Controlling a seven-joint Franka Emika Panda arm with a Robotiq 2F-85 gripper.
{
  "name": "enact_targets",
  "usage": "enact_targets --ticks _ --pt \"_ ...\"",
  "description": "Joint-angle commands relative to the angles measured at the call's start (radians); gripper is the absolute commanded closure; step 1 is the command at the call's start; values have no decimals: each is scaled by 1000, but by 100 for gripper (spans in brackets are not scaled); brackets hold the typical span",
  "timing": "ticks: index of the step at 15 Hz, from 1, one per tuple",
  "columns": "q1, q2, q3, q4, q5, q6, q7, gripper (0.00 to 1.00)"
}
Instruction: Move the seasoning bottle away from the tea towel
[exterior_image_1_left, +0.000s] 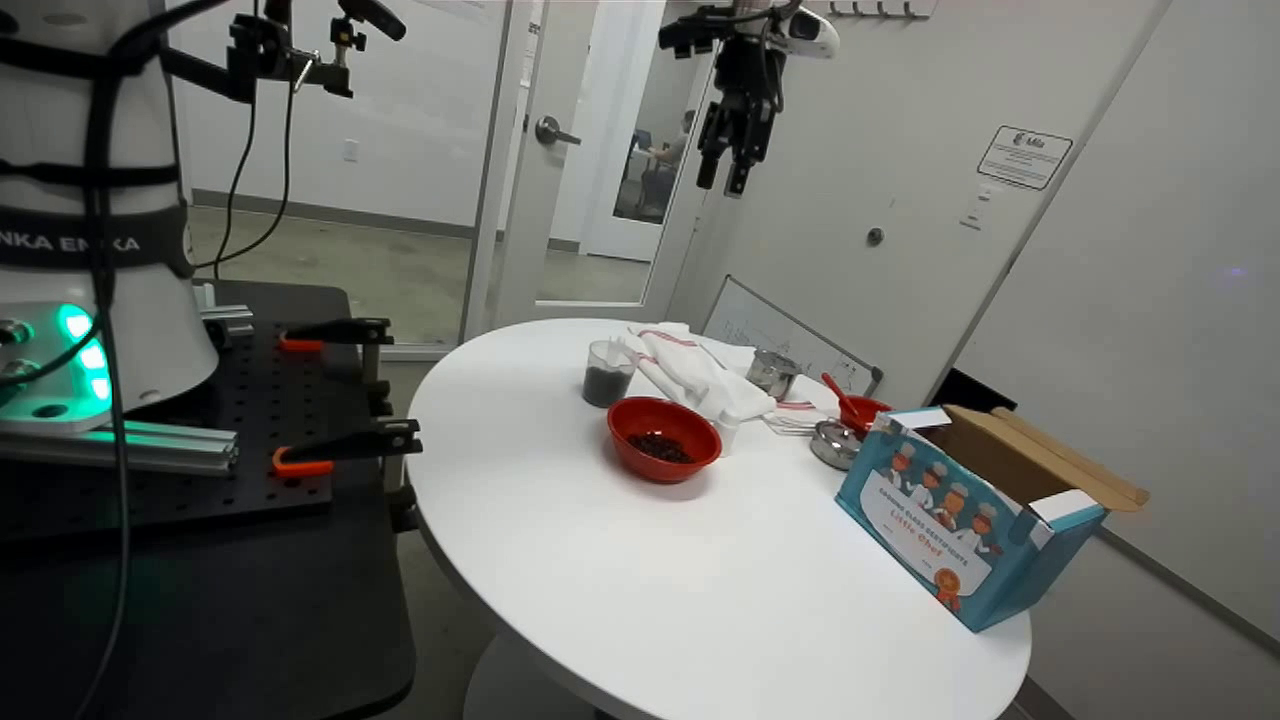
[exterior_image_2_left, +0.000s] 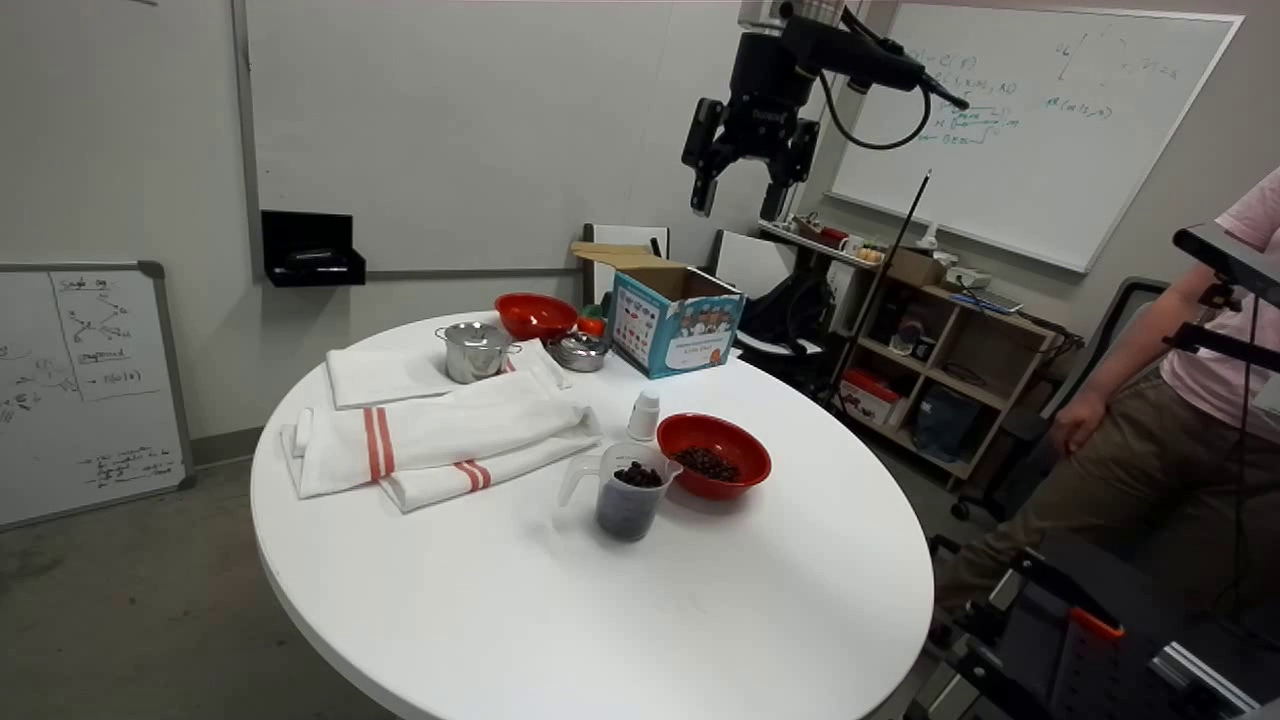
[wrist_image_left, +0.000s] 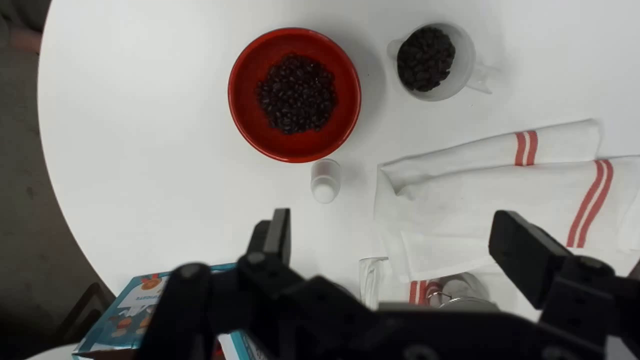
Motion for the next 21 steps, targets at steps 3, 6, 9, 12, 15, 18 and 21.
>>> enact_targets --ticks 3,6,9,12,15,18,21 --pt "10 194 -51 189 29 -4 -83 0" --pt "14 283 -58 247 33 1 -111 0" --pt "14 370 -72 325 29 -12 -118 0" --pt "7 452 -96 403 28 -35 -119 0" --pt "1 526 -117 470 28 -53 -130 0" --pt "-7 589 -134 517 30 -89 -140 0" --pt "-17 636 -138 533 36 -116 -155 0"
